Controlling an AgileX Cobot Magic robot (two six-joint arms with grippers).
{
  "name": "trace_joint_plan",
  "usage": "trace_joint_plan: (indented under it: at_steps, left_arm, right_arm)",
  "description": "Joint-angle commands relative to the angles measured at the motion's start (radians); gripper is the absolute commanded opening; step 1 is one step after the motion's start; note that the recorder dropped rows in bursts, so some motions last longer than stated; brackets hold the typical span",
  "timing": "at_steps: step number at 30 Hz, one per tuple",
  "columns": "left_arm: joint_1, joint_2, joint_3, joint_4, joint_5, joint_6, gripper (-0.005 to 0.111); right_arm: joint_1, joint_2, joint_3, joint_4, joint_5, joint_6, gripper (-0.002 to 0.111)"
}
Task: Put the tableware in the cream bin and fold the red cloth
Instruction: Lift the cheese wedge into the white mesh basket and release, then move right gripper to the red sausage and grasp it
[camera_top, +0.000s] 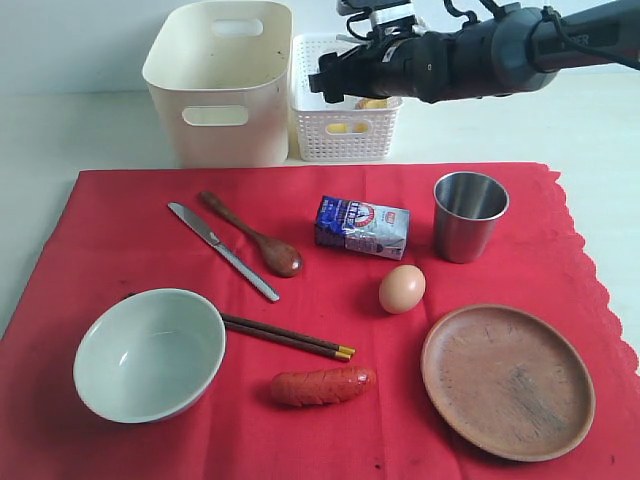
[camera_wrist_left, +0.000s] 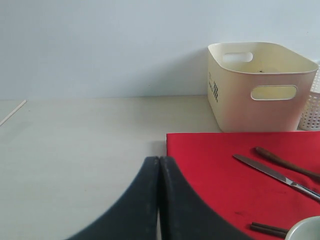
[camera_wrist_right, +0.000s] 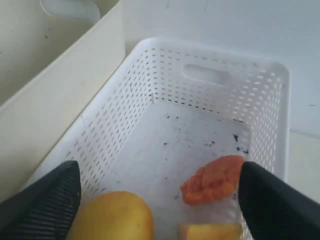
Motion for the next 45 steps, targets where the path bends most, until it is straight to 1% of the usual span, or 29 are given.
trace_joint_plan:
  at_steps: [1,3,6,7,13,15,18,19,30,33,38,45]
  left_arm:
    - [0.002,-0.006,-0.002,0.001,-0.001,-0.004,0.0]
    - [0.002,-0.006,-0.002,0.001,-0.001,-0.004,0.0]
    - [0.002,-0.006,-0.002,0.001,-0.001,-0.004,0.0]
    - [0.002,-0.006,-0.002,0.001,-0.001,-0.004,0.0]
    - [0.002,-0.006,-0.002,0.001,-0.001,-0.004,0.0]
    - [0.002,-0.006,-0.002,0.001,-0.001,-0.004,0.0]
    - [0.002,-0.006,-0.002,0.001,-0.001,-0.004,0.0]
    - [0.002,-0.006,-0.002,0.001,-0.001,-0.004,0.0]
    - [0.002,-0.006,-0.002,0.001,-0.001,-0.004,0.0]
    - [0.002,-0.006,-0.002,0.001,-0.001,-0.004,0.0]
    - [0.002,-0.006,-0.002,0.001,-0.001,-0.004,0.0]
    - [0.002,-0.006,-0.002,0.001,-0.001,-0.004,0.0]
  right_arm:
    - [-0.002,-0.082,-0.009,0.006,0.108,-0.011,0.077]
    - [-0.002,-0.124,-0.009,0.002,0.172,-0.03,0.07]
    - [-0.002,-0.198,-0.009,-0.019,0.271,-0.054,0.054]
    - [-0.002,-0.221,-0.009,-0.024,0.312,-0.054,0.048]
    - [-0.002,-0.338,-0.009,-0.024,0.49,-0.055,0.018]
    - [-0.002,-0.37,0.001,-0.024,0.518,-0.058,0.012]
    - [0.0,-0.434,0.062,-0.031,0.519,-0.084,0.001]
    - [0.0,-0.46,0.093,-0.031,0.506,-0.088,0.0]
    - [0.002,-0.768,0.494,-0.003,0.391,-0.125,0.0]
    - [0.029,-0.808,0.57,0.01,0.379,-0.135,0.0]
    - [0.134,-0.795,0.63,0.011,0.338,-0.158,0.0]
    - [0.243,-0.759,0.63,0.011,0.334,-0.17,0.0]
